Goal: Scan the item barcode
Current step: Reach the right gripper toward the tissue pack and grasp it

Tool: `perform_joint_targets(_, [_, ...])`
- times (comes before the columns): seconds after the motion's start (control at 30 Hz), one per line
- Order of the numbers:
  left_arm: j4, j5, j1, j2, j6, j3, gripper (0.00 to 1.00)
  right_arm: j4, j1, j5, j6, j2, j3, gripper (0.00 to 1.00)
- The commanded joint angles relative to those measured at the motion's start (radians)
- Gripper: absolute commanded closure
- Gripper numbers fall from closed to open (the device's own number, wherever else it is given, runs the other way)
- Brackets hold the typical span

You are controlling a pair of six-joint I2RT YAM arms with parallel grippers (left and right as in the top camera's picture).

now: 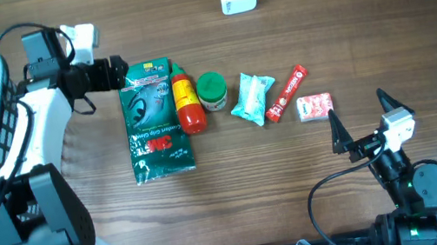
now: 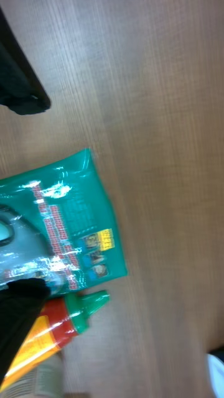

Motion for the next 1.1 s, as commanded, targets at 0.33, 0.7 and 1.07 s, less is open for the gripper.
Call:
perform_joint_targets(0.33, [0.493, 0.080, -0.057, 0.009, -0.070, 0.004, 0.09, 0.005, -0.002, -0.070, -0.046, 0.006, -0.001, 0.00])
perform_joint_targets(0.7, [0.327, 0.114, -0.055, -0.006, -0.194, 0.024, 0.00, -0.143, -0.002, -0.201, -0.121, 0.615, 0.452, 0.00])
perform_joint_targets(1.07, [0.148, 0.111, -0.055, -0.012, -0.179, 0.026, 0.00, -0.464, -0.002, -0.268, -0.026, 1.013, 0.859, 0.00])
